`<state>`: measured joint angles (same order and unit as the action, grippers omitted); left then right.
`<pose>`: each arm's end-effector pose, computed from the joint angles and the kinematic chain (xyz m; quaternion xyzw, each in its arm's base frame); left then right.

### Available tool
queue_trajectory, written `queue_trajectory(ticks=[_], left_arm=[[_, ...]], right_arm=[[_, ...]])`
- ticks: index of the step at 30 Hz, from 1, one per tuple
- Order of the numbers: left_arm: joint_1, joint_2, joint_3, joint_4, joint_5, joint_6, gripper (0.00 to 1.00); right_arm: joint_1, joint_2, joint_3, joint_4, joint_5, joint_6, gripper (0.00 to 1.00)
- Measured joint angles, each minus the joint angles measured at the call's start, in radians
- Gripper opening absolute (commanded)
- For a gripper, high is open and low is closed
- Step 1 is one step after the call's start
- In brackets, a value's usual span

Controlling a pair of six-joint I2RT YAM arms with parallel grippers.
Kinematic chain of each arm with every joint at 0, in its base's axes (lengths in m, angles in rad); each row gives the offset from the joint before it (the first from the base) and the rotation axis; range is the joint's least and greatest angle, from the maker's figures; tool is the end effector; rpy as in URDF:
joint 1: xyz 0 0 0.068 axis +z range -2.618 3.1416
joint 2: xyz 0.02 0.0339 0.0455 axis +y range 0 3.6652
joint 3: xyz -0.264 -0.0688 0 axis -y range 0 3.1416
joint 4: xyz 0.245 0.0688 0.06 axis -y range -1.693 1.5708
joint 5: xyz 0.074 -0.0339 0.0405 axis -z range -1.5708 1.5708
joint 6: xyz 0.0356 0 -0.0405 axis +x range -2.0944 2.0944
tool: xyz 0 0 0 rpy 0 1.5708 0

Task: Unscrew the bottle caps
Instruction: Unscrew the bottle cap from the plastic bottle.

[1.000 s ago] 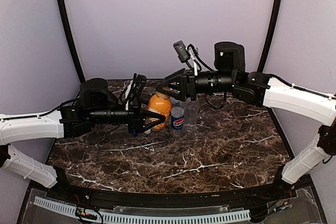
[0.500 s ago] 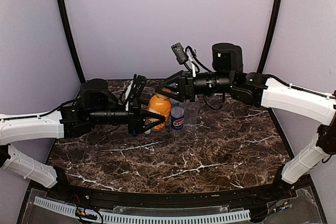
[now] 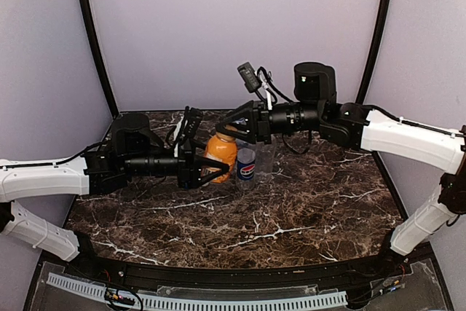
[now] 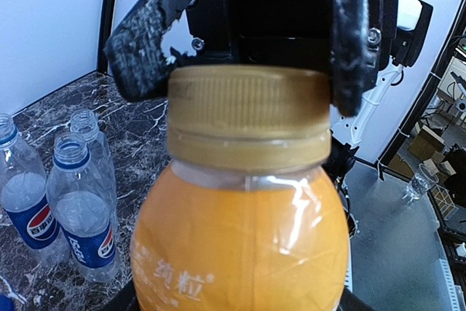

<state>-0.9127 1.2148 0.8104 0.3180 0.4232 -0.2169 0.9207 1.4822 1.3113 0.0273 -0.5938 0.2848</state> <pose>0.1615 -0.2328 0.3105 0.3791 0.6290 -0.4845 0.4754 0.1964 0.2912 0.3791 -0.4079 0.6268 0.5370 0.3902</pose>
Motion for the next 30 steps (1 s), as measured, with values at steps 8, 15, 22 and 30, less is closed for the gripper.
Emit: queue_trajectory(ticks=[8, 15, 22, 30], left_arm=[[0.000, -0.003, -0.043, 0.068, 0.094, -0.017, 0.16], [0.001, -0.005, -0.077, 0.160, 0.245, -0.082, 0.15], [-0.002, -0.008, -0.080, 0.177, 0.243, -0.082, 0.13], [-0.002, -0.058, -0.074, 0.135, 0.091, -0.030, 0.12]], right_arm=[[-0.012, 0.012, 0.001, -0.005, -0.132, -0.103, 0.01], [-0.020, 0.042, 0.041, -0.029, -0.340, -0.212, 0.09], [-0.020, 0.035, 0.053, -0.049, -0.348, -0.219, 0.57], [-0.033, -0.037, 0.053, -0.076, -0.134, -0.050, 0.72]])
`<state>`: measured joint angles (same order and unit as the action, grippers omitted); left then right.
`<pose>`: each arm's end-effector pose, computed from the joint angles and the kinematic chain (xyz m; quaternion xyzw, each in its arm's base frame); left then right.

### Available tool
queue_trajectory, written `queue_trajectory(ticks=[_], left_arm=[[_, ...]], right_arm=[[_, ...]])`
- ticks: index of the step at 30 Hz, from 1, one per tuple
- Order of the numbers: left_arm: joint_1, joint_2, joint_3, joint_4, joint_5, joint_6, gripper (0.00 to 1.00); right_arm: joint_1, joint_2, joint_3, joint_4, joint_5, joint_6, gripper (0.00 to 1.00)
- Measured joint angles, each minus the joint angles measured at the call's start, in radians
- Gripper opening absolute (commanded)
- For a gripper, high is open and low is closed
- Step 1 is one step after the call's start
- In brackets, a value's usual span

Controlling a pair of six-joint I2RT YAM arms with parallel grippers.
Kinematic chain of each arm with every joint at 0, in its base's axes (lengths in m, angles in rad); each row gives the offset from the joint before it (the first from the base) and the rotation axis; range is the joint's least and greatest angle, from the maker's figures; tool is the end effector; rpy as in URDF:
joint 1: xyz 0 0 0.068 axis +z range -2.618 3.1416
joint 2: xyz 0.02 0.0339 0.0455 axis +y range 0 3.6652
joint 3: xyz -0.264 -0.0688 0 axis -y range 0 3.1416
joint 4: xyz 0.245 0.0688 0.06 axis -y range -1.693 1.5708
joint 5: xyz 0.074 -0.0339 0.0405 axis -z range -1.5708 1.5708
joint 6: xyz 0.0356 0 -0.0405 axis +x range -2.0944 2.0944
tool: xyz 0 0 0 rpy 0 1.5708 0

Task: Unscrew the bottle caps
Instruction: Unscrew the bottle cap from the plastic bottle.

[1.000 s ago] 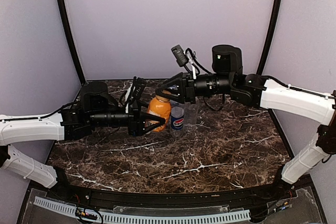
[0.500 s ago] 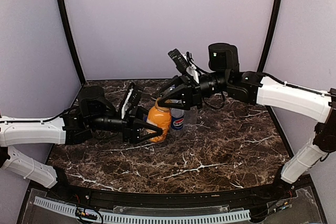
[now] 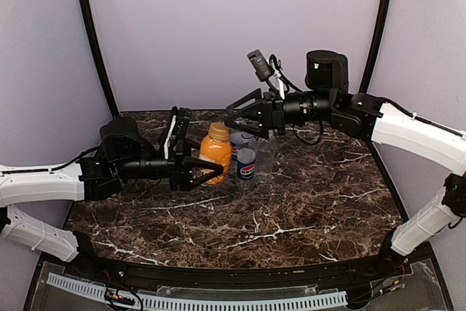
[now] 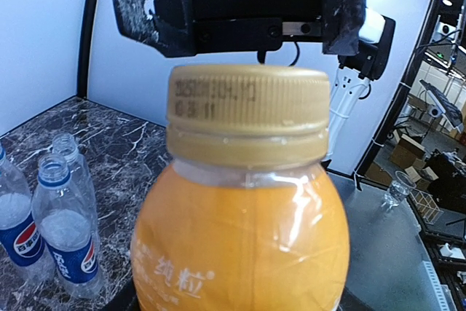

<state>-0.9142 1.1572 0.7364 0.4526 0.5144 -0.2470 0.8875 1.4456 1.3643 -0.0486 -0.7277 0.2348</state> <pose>0.1491 -0.2222 0.3133 0.3930 0.5760 -0.5290 0.4837 0.1937 0.2754 0.4023 -0.4475 0.5900 0.5545 0.3797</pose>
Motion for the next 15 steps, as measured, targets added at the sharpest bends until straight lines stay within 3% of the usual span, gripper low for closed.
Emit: queue_trajectory(ticks=[8, 15], left_arm=[[0.000, 0.003, 0.005, -0.044, -0.086, 0.012, 0.12], [0.000, 0.007, 0.017, -0.050, -0.112, 0.018, 0.12]], right_arm=[[0.018, -0.001, -0.004, -0.004, 0.125, 0.085, 0.71], [0.040, 0.035, -0.003, -0.019, 0.153, 0.098, 0.60]])
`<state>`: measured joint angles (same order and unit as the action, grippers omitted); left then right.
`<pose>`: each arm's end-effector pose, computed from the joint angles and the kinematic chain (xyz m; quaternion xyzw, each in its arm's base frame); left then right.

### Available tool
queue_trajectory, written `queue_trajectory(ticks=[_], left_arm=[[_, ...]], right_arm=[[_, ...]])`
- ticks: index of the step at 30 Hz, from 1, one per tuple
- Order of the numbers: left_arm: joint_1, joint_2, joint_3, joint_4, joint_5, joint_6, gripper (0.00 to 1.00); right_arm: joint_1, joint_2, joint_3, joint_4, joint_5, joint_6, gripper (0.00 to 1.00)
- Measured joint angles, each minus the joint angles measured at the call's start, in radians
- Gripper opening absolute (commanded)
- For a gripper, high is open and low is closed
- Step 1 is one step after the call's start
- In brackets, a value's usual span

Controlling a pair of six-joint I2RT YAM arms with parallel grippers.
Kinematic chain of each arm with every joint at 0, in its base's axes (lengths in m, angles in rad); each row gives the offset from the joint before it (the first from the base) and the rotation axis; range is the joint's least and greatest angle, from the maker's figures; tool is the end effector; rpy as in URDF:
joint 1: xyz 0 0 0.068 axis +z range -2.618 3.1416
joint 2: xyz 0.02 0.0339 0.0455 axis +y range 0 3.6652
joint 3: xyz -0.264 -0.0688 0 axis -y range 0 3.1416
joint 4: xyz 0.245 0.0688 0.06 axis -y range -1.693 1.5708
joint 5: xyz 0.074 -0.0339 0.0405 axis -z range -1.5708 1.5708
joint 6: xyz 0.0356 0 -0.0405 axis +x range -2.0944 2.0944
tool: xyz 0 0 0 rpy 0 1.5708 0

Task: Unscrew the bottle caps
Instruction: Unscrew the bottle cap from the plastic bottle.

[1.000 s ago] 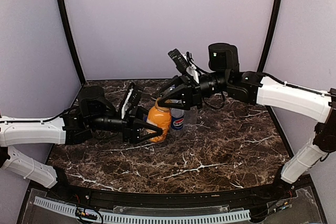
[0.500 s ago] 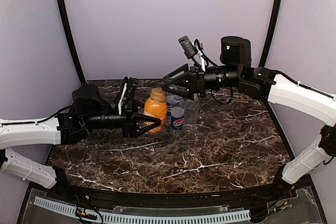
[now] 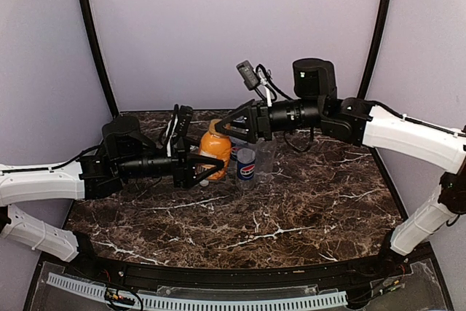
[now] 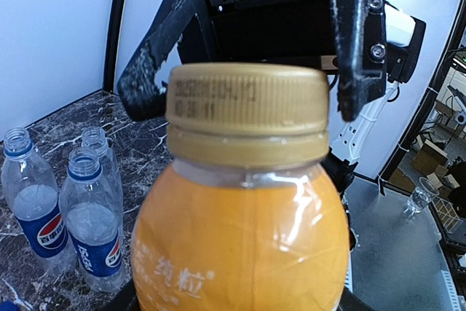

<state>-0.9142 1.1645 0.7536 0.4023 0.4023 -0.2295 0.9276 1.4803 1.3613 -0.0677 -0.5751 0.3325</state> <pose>0.1544 -0.2232 0.3122 0.3661 0.6082 -0.4927 0.5033 0.1936 0.2906 0.3876 -0.3895 0.6528 0.5370 0.3658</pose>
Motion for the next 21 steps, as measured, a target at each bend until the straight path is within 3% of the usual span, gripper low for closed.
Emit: queue_trajectory(ticks=[9, 15, 21], left_arm=[[0.001, 0.000, 0.000, -0.015, -0.014, 0.002, 0.12], [0.002, 0.000, 0.000, -0.026, -0.018, -0.014, 0.12], [0.002, 0.000, 0.000, -0.025, -0.019, -0.010, 0.12]], right_arm=[[0.012, 0.020, 0.001, 0.000, -0.009, 0.000, 0.33], [0.012, 0.025, 0.002, 0.008, -0.005, -0.023, 0.01], [0.010, 0.025, -0.008, 0.028, -0.016, -0.042, 0.00]])
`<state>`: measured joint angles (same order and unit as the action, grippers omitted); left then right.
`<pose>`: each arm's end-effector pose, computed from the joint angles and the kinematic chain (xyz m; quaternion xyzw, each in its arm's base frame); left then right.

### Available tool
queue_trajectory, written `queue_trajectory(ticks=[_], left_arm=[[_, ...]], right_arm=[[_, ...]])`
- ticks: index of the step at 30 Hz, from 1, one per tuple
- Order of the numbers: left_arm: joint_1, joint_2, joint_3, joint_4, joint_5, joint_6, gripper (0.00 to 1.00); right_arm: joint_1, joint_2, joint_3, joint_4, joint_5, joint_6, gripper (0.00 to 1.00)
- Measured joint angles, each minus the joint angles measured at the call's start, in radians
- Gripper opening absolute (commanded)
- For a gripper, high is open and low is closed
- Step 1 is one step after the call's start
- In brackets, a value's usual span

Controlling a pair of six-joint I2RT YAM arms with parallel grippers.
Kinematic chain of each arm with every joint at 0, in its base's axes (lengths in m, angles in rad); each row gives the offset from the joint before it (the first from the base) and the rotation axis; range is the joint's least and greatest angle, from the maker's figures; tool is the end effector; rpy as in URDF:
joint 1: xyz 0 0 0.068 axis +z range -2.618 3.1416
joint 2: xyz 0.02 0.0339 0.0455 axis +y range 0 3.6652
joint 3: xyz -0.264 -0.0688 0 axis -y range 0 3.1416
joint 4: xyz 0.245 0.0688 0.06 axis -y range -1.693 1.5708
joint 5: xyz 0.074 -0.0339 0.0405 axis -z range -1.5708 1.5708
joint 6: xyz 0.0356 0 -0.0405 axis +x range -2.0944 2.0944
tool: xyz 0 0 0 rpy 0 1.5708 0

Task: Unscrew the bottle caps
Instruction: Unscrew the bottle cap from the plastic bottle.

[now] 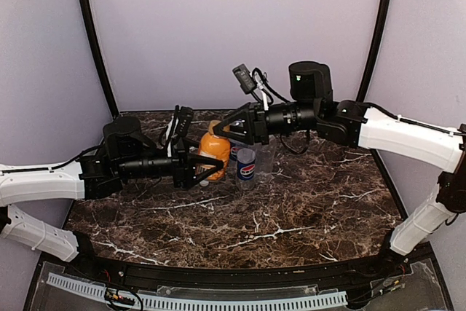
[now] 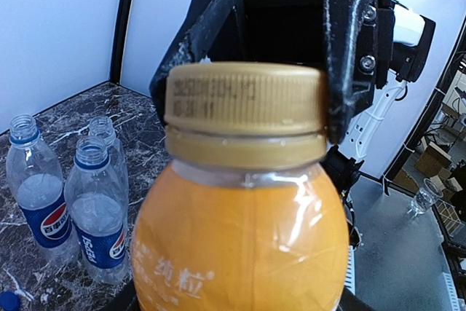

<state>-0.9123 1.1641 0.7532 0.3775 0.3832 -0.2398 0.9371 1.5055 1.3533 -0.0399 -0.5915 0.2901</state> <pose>0.1554 -0.2226 0.3095 0.3578 0.6225 -0.4865 0.4978 0.1946 0.2984 0.3793 -0.4104 0.6409 0.5342 0.3679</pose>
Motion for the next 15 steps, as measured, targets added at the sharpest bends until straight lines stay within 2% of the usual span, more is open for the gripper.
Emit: queue_trajectory(ticks=[5, 15], left_arm=[[0.001, -0.002, -0.020, 0.032, 0.045, 0.007, 0.11], [0.006, -0.002, -0.069, 0.195, 0.344, -0.061, 0.08]], right_arm=[[-0.014, 0.000, -0.017, 0.024, -0.090, -0.063, 0.00], [-0.043, 0.029, 0.012, 0.036, -0.462, -0.246, 0.00]])
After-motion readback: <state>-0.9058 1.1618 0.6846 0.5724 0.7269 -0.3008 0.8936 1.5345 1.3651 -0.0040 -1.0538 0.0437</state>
